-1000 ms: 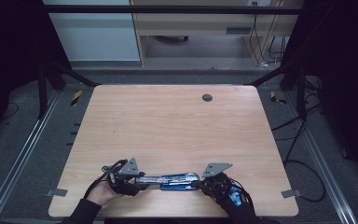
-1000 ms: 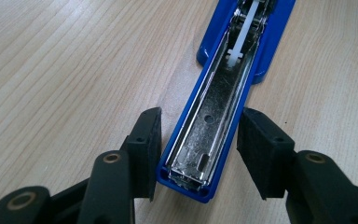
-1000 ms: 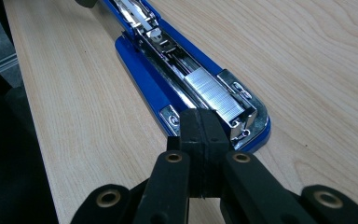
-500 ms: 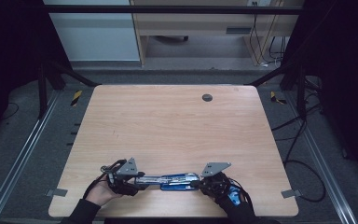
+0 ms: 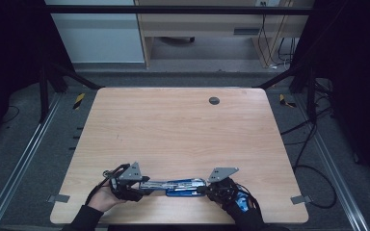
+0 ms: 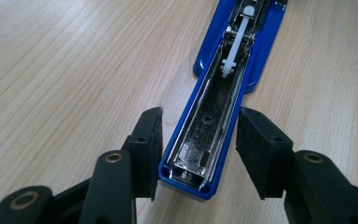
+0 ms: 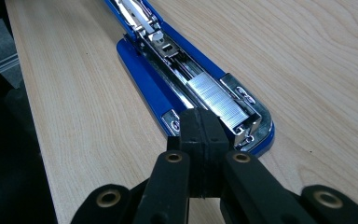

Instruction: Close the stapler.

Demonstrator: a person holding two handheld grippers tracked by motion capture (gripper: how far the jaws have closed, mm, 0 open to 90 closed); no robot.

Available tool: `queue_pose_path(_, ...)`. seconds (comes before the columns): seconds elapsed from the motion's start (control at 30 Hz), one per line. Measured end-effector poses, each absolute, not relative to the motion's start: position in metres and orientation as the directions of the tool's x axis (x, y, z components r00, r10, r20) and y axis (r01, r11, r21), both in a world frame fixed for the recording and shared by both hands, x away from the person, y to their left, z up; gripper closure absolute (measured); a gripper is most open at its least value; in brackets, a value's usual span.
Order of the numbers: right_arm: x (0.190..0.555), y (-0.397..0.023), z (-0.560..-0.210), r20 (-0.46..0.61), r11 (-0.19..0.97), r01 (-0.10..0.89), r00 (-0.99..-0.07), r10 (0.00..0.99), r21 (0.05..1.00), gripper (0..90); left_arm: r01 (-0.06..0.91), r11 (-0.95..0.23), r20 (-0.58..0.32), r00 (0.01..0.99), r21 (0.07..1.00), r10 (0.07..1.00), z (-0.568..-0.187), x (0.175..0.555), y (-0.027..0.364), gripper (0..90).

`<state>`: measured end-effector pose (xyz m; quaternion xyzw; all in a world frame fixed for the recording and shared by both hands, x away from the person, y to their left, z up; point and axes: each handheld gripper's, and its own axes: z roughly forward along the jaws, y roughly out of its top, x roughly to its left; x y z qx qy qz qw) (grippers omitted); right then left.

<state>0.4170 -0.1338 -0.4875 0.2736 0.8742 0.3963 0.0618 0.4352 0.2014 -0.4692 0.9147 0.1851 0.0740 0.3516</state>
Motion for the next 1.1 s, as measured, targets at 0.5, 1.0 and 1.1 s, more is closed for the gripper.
queue_pose_path(0.5,0.417,-0.133,-0.488,0.110,0.536,0.432,-0.841,0.529,0.726,90.0,0.284,-0.644,-0.005,0.917,0.711,0.399,-0.462,0.434,0.203,52.6)
queue_pose_path(1.0,0.417,-0.133,-0.487,0.108,0.540,0.428,-0.845,0.524,0.725,90.0,0.273,-0.647,-0.001,0.922,0.712,0.387,-0.456,0.435,0.201,53.6)
queue_pose_path(1.1,0.418,-0.133,-0.487,0.107,0.542,0.427,-0.845,0.524,0.724,90.0,0.271,-0.656,-0.006,0.926,0.705,0.376,-0.455,0.437,0.201,53.8)
